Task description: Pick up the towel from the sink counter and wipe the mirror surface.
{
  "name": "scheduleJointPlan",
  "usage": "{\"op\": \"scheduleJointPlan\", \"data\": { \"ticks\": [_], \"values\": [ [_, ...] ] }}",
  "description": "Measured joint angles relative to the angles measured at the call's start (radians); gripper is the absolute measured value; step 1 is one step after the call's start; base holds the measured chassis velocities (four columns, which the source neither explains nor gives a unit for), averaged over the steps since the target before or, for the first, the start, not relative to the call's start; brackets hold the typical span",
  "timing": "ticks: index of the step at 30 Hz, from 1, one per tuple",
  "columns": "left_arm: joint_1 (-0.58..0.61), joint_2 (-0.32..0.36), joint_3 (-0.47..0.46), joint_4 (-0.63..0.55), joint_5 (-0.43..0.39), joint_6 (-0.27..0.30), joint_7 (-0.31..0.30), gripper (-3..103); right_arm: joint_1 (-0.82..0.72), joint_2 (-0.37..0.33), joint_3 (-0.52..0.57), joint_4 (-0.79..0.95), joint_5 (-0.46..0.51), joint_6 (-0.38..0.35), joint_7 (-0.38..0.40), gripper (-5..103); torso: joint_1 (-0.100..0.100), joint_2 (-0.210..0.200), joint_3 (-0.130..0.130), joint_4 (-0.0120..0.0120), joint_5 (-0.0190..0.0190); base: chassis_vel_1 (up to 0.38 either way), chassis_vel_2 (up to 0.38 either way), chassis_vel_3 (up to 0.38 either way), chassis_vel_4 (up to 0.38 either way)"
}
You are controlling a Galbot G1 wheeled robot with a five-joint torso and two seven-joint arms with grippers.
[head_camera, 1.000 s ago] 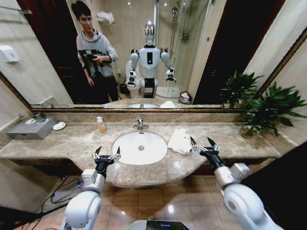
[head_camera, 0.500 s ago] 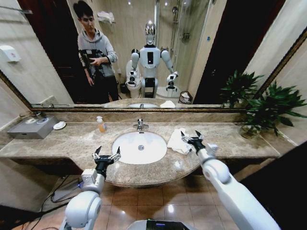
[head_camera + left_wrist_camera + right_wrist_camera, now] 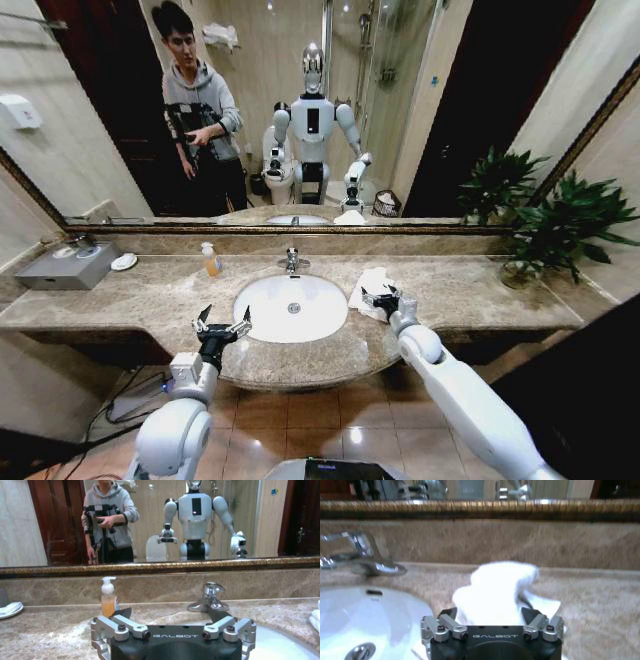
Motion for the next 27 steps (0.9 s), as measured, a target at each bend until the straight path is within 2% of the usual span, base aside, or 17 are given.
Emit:
{"op": "scheduleJointPlan", "data": {
  "ticks": [3,4,6,8,9,10,13,15,16,18,19,21,27],
  "values": [
    [0.000,0.000,0.000,0.000,0.000,0.000,0.000,100,0.014,0.019,0.002,-0.052,-0.011,0.029,-0.021,76,0.000,0.000,0.000,0.0000,0.0001,0.000,0.000,0.000,0.000],
    [0.000,0.000,0.000,0.000,0.000,0.000,0.000,100,0.014,0.019,0.002,-0.052,-0.011,0.029,-0.021,76,0.000,0.000,0.000,0.0000,0.0001,0.000,0.000,0.000,0.000],
    [0.000,0.000,0.000,0.000,0.000,0.000,0.000,100,0.021,0.020,0.007,-0.060,-0.016,0.035,-0.023,65,0.000,0.000,0.000,0.0001,0.0000,0.000,0.000,0.000,0.000],
    [0.000,0.000,0.000,0.000,0.000,0.000,0.000,100,0.022,0.018,0.008,-0.060,-0.019,0.035,-0.023,65,0.000,0.000,0.000,0.0000,0.0000,0.000,0.000,0.000,0.000],
    [0.000,0.000,0.000,0.000,0.000,0.000,0.000,100,0.023,0.015,0.008,-0.061,-0.024,0.035,-0.024,59,0.000,0.000,0.000,0.0000,0.0000,0.000,0.000,0.000,0.000],
    [0.000,0.000,0.000,0.000,0.000,0.000,0.000,100,0.022,0.014,0.008,-0.064,-0.029,0.035,-0.024,48,0.000,0.000,0.000,0.0000,0.0000,0.000,0.000,0.000,0.000],
    [0.000,0.000,0.000,0.000,0.000,0.000,0.000,100,0.019,0.014,0.008,-0.067,-0.036,0.036,-0.025,42,0.000,0.000,0.000,0.0000,0.0000,0.000,0.000,0.000,0.000],
    [0.000,0.000,0.000,0.000,0.000,0.000,0.000,100,0.015,0.015,0.007,-0.072,-0.044,0.039,-0.027,32,0.000,0.000,0.000,0.0000,0.0001,0.000,0.000,0.000,0.000],
    [0.000,0.000,0.000,0.000,0.000,0.000,0.000,100,0.015,0.015,0.007,-0.072,-0.044,0.039,-0.027,32,0.000,0.000,0.000,0.0000,0.0001,0.000,0.000,0.000,0.000],
    [0.000,0.000,0.000,0.000,0.000,0.000,0.000,100,0.013,0.015,0.007,-0.073,-0.046,0.040,-0.028,21,0.000,0.000,0.000,0.0000,0.0001,0.000,0.000,0.000,0.000],
    [0.000,0.000,0.000,0.000,0.000,0.000,0.000,100,0.013,0.013,0.006,-0.073,-0.046,0.040,-0.029,21,0.000,0.000,0.000,0.0000,0.0001,0.000,0.000,0.000,0.000],
    [0.000,0.000,0.000,0.000,0.000,0.000,0.000,100,0.012,0.010,0.006,-0.072,-0.046,0.042,-0.031,10,0.000,0.000,0.000,0.0000,0.0001,0.000,0.000,0.000,0.000],
    [0.000,0.000,0.000,0.000,0.000,0.000,0.000,100,0.012,0.006,0.007,-0.068,-0.045,0.042,-0.031,9,0.000,0.000,0.000,0.0000,0.0001,0.000,0.000,0.000,0.000]
  ]
}}
